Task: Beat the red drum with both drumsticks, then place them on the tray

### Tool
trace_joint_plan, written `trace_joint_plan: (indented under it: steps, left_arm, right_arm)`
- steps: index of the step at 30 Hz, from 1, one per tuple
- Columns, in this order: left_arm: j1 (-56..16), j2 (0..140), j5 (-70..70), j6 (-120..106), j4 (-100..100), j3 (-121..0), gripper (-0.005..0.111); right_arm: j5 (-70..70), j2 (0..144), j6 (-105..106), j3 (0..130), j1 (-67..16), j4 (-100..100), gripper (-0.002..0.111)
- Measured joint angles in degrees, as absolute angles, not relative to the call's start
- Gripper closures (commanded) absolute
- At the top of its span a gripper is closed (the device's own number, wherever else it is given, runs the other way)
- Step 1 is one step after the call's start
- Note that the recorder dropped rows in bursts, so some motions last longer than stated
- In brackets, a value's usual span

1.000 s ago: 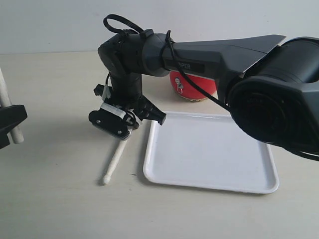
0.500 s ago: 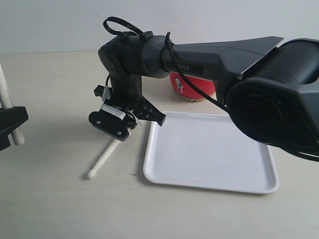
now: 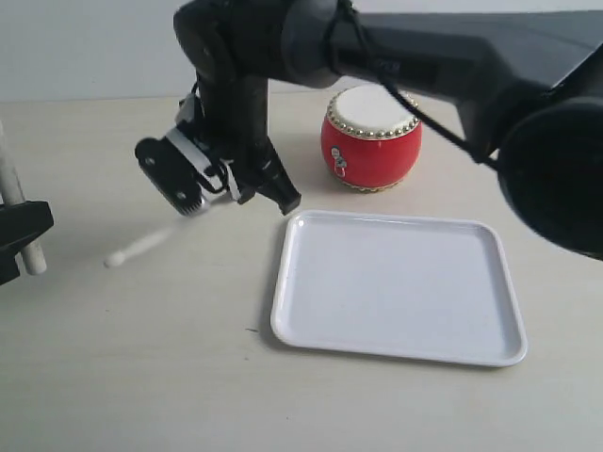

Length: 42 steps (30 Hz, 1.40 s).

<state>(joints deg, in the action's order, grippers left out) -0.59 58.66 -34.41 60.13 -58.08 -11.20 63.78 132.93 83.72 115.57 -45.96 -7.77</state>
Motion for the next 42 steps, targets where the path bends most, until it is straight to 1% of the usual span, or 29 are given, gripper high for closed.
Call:
trace_joint_plan:
  steps: [8,11,13,14,15,16,17,19,21,23,24,26,27,29,31,35,39,42]
  left_arm:
    - [-0.59,58.66,-34.41,60.13,-58.08,-11.87,0.107]
    - [-0.59,58.66,-34.41,60.13,-58.36,-14.01,0.107]
    - [-0.59,58.66,-34.41,62.3,-61.42,-17.52,0.107]
    - [-0.59,58.66,-34.52,66.69,-66.41,-20.73,0.107]
    - [-0.59,58.66,-34.62,69.62,-69.65,-22.17,0.107]
    - [-0.59,58.66,-34.29,76.4,-77.06,-25.98,0.107]
    - [-0.59,58.66,-34.09,79.43,-80.28,-27.53,0.107]
    - [-0.59,58.79,-31.33,93.64,-94.57,-35.02,0.107]
    - [-0.73,60.43,-30.65,98.92,-98.19,-39.15,0.107]
    - [-2.66,63.71,-29.3,100.14,-99.35,-41.86,0.107]
    - [-3.78,65.23,-27.72,100.12,-99.64,-42.68,0.107]
    - [-7.15,70.17,-17.28,99.39,-100.43,-45.32,0.107]
    - [-8.67,73.79,-7.3,99.28,-100.42,-46.41,0.107]
    - [-9.09,76.73,3.14,98.8,-99.74,-46.74,0.107]
    - [-9.2,79.25,11.61,94.52,-94.76,-46.74,0.107]
    - [-9.31,84.22,23.68,68.89,-68.79,-47.24,0.107]
    - [-10.34,88.88,30.0,36.59,-35.5,-49.63,0.107]
    - [-13.48,91.52,33.45,20.31,-19.21,-51.7,0.107]
  right_arm:
    - [68.1,124.38,63.87,115.57,-45.89,-9.8,0.108]
    - [68.71,122.05,54.95,115.57,-45.89,-12.39,0.108]
    - [69.08,119.81,46.32,115.57,-44.49,-12.93,0.108]
    - [69.2,118.31,41.0,115.57,-42.36,-12.42,0.108]
    - [69.32,117.74,39.37,115.57,-41.25,-11.91,0.108]
    - [69.54,116.5,35.46,115.57,-37.94,-10.31,0.108]
    - [69.54,115.96,33.95,115.57,-36.51,-9.44,0.108]
    - [69.67,114.26,27.5,115.57,-29.59,-5.09,0.108]
    - [69.77,112.97,22.19,115.02,-25.22,-3.35,0.108]
    - [69.8,111.54,18.41,113.14,-21.77,-2.88,0.108]
    - [69.8,110.84,17.62,112.22,-20.92,-2.87,0.108]
    - [70.01,109.3,16.92,109.1,-19.04,-2.66,0.108]
    - [70.25,108.44,16.77,107.89,-18.32,-2.41,0.108]
    - [70.25,107.96,16.73,106.9,-17.54,-2.41,0.108]
    - [70.35,107.88,16.73,106.38,-17.16,-2.41,0.108]
    - [70.35,107.76,18.42,106.29,-17.16,-2.79,0.108]
    - [69.34,107.76,18.86,106.29,-17.16,-3.19,0.108]
    - [69.25,107.76,18.86,106.29,-17.16,-3.31,0.108]
